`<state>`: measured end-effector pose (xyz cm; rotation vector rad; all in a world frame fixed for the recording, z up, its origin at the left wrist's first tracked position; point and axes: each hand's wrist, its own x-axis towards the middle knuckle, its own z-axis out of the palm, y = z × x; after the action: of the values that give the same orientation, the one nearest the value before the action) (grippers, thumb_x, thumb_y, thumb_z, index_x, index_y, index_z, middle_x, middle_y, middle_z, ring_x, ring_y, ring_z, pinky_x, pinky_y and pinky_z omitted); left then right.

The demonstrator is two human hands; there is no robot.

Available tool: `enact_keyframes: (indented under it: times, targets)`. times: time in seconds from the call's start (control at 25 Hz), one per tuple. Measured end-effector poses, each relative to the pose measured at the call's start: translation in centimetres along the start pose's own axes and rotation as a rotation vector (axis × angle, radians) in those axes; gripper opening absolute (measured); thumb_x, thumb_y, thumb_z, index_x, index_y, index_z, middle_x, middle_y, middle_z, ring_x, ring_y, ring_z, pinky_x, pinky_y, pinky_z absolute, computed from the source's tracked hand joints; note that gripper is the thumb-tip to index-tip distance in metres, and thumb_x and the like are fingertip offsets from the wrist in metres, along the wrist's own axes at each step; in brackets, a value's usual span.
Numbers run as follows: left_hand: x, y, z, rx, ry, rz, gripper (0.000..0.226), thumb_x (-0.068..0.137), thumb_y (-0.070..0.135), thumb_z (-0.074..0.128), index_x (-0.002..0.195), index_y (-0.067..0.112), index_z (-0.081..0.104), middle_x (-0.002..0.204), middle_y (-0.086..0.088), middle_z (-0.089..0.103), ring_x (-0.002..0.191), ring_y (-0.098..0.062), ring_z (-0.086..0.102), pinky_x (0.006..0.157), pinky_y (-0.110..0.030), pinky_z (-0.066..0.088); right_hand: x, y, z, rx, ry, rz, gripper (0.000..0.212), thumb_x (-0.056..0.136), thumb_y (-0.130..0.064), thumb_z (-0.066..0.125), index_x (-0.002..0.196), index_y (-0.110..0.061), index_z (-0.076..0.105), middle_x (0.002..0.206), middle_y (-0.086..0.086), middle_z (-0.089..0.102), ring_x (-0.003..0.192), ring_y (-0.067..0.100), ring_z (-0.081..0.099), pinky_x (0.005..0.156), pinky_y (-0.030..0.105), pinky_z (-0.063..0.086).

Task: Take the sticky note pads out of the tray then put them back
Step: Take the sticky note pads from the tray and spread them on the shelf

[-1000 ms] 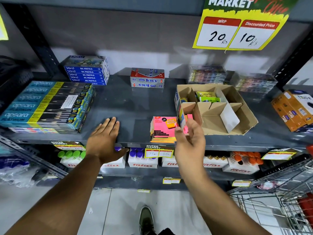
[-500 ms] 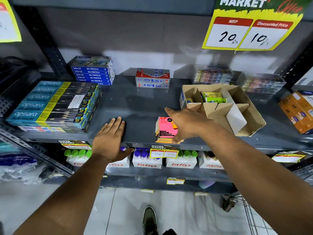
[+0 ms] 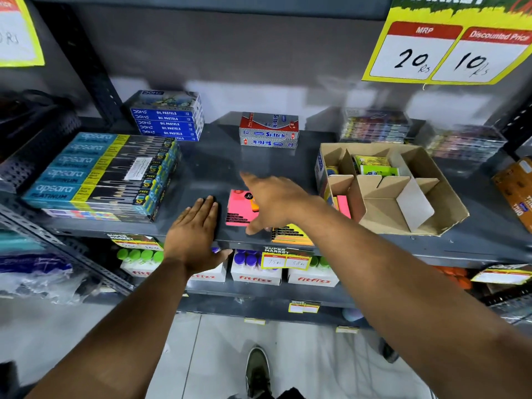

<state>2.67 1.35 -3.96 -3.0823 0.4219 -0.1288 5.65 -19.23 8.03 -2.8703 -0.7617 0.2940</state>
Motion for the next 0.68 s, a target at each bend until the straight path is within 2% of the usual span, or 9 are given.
enact_keyframes:
  times: [0.24, 0.44, 0.52, 0.68]
  targets:
    - [-0.1, 0.1, -0.2, -0.035, 0.027, -0.011, 0.104, 0.059, 0.054, 0.063, 0.144, 0.004, 0.030, 0.153, -0.015, 0.030, 0.141, -0.031, 0.029, 0.114, -0.044, 0.025, 1.3, -0.3, 3.4, -0.099, -0.055, 0.009, 0.113, 0.057, -0.049, 0.087, 0.145, -0.010, 0.029, 0.126, 0.011, 0.065, 0.116, 0.033, 0.060, 0.093, 0.041, 0.049]
    - [0.0, 0.1, -0.2, -0.028, 0.023, -0.001, 0.101, 0.059, 0.053, 0.062, 0.142, 0.003, 0.033, 0.151, -0.017, 0.035, 0.139, -0.033, 0.034, 0.112, -0.047, 0.029, -0.1, 0.6, 1.3, -0.038, -0.022, -0.003, 0.112, 0.062, -0.051, 0.084, 0.149, -0.011, 0.025, 0.143, 0.012, 0.052, 0.127, 0.033, 0.051, 0.103, 0.043, 0.043]
    - [0.0, 0.1, -0.2, -0.016, 0.020, -0.002, 0.101, 0.061, 0.055, 0.060, 0.143, 0.003, 0.032, 0.151, -0.016, 0.034, 0.140, -0.032, 0.033, 0.113, -0.046, 0.027, -1.5, 2.3, -1.2, -0.073, -0.069, 0.013, 0.105, 0.061, -0.051, 0.084, 0.145, -0.014, 0.032, 0.141, 0.010, 0.055, 0.125, 0.033, 0.052, 0.101, 0.044, 0.045]
    - [-0.1, 0.4, -0.2, -0.022, 0.047, -0.012, 0.099, 0.060, 0.051, 0.062, 0.141, 0.003, 0.035, 0.150, -0.017, 0.037, 0.138, -0.034, 0.035, 0.112, -0.046, 0.028, -3.9, 4.6, -2.0, -0.261, -0.225, 0.064, 0.095, 0.059, -0.049, 0.086, 0.136, -0.016, 0.041, 0.119, 0.006, 0.066, 0.108, 0.030, 0.061, 0.088, 0.037, 0.050]
